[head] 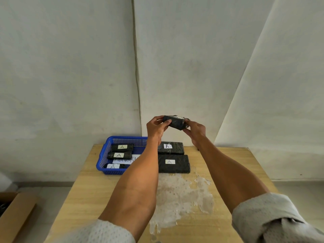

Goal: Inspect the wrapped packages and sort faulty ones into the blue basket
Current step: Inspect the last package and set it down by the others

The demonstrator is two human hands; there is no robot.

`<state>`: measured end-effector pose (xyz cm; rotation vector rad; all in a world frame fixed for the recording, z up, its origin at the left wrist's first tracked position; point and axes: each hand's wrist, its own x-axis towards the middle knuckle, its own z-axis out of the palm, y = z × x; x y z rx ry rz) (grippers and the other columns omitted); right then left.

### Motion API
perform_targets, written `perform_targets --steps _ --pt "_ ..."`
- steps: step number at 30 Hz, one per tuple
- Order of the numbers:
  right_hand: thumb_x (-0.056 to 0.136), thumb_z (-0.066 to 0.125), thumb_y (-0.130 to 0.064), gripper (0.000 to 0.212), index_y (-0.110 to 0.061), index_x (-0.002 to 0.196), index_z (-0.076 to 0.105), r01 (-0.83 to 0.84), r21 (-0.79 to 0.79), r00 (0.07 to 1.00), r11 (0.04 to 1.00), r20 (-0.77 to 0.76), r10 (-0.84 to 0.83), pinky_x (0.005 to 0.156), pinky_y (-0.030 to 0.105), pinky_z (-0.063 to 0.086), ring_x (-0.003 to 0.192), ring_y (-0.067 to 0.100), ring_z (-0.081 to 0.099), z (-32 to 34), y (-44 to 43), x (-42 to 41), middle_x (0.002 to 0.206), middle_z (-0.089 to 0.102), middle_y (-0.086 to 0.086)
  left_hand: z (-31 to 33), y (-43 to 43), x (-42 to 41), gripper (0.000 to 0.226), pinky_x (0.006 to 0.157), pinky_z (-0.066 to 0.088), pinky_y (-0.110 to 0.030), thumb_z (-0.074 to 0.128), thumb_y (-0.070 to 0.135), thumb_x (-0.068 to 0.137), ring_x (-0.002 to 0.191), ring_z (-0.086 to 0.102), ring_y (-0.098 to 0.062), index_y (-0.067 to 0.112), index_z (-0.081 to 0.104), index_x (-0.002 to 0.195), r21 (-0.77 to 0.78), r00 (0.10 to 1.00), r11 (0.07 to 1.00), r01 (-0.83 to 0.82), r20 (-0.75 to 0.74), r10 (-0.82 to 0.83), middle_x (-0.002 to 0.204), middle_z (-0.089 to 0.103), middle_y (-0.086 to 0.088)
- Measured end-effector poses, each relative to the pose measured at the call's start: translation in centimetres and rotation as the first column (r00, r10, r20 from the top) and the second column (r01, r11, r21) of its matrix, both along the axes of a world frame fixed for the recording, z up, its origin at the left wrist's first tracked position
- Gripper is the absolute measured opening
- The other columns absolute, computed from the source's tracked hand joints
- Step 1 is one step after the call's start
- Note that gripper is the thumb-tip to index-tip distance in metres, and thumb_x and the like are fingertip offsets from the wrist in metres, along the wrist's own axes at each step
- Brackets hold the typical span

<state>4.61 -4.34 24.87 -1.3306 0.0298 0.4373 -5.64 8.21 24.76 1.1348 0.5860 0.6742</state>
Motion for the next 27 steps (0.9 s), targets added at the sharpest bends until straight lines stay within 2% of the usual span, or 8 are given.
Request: perform_targets --steps 4,6,8,10,15,21,24,27 --pt "0.082 0.079 0.003 0.077 -0.007 0.148 0.040 -0.032 0.108 0.998 0.994 -0.045 0.037 0.093 0.041 0.058 0.095 0.030 0.071 0.3 -0.2 0.2 0.128 0.060 0.022 -0.1 0.2 0.1 0.036 0.087 0.060 -0.035 0.077 0.004 0.083 0.111 0.066 -0.032 0.004 0.066 0.118 -0.133 0.999 0.990 0.042 -0.012 -0.044 0.113 0.070 -0.017" --pt "0.074 0.084 0.005 0.109 -0.021 0.158 0.020 -0.069 0.104 0.997 0.992 -0.037 0.073 0.088 0.039 0.060 0.103 0.032 0.071 0.3 -0.1 0.4 0.131 0.059 0.024 -0.1 0.1 0.1 0.045 0.090 0.058 -0.045 0.080 0.016 0.083 0.110 0.066 -0.036 0.004 0.062 0.123 -0.241 0.993 0.966 0.092 -0.051 -0.108 0.112 0.069 -0.016" --pt "0.070 0.086 0.007 0.117 -0.029 0.158 0.019 -0.106 0.040 0.994 0.994 0.027 0.105 0.078 0.034 0.062 0.104 0.030 0.071 0.5 0.0 0.4 0.127 0.061 0.021 -0.5 -0.1 0.1 0.058 0.091 0.058 -0.048 0.080 0.013 0.083 0.107 0.068 -0.037 0.000 0.053 0.132 -0.280 0.984 0.954 0.104 -0.108 -0.139 0.121 0.066 -0.020" --pt "0.072 0.084 0.009 0.105 -0.031 0.152 0.029 -0.125 -0.009 0.986 0.992 0.107 0.125 0.071 0.034 0.063 0.100 0.029 0.072 0.8 0.1 0.2 0.120 0.063 0.020 -0.9 0.0 0.0 0.056 0.088 0.059 -0.049 0.076 0.002 0.085 0.104 0.069 -0.037 -0.007 0.048 0.132 -0.332 0.987 0.940 0.072 -0.115 -0.116 0.126 0.063 -0.025" --pt "0.081 0.083 -0.010 0.040 -0.018 0.110 0.057 -0.086 -0.043 0.963 0.995 0.254 0.095 0.078 0.039 0.063 0.110 0.030 0.067 1.6 -0.7 0.5 0.123 0.063 0.016 -1.8 0.6 -0.4 0.017 0.088 0.059 -0.042 0.070 -0.003 0.088 0.096 0.068 -0.035 -0.001 0.053 0.090 -0.419 0.973 0.898 -0.136 -0.225 0.043 0.113 0.065 -0.026" --pt "0.084 0.081 -0.014 0.038 -0.016 0.120 0.067 -0.245 -0.119 0.893 0.962 0.359 0.272 0.087 0.041 0.060 0.106 0.023 0.070 1.3 -1.5 -0.1 0.111 0.074 0.010 -1.4 0.1 -1.3 0.011 0.093 0.055 -0.045 0.062 0.010 0.097 0.098 0.059 -0.031 0.002 0.054 0.095 -0.410 0.914 0.911 0.049 -0.350 -0.207 0.097 0.060 -0.017" --pt "0.086 0.079 -0.035 0.031 -0.012 0.106 0.072 -0.260 -0.163 0.880 0.952 0.366 0.303 0.085 0.043 0.061 0.104 0.027 0.071 1.4 -1.1 -1.1 0.105 0.076 0.010 -1.3 -0.4 -1.2 0.031 0.104 0.047 -0.055 0.066 0.025 0.095 0.117 0.057 -0.038 0.002 0.049 0.107 -0.439 0.899 0.893 0.098 -0.345 -0.269 0.111 0.056 -0.019" --pt "0.086 0.081 -0.027 0.033 -0.009 0.111 0.069 -0.274 -0.178 0.881 0.945 0.347 0.321 0.081 0.041 0.062 0.095 0.030 0.074 1.8 -0.9 -1.6 0.100 0.076 0.012 -1.4 -0.7 -1.1 0.046 0.104 0.046 -0.058 0.070 0.027 0.092 0.127 0.051 -0.042 0.004 0.046 0.123 -0.501 0.923 0.858 0.111 -0.268 -0.276 0.127 0.052 -0.022"
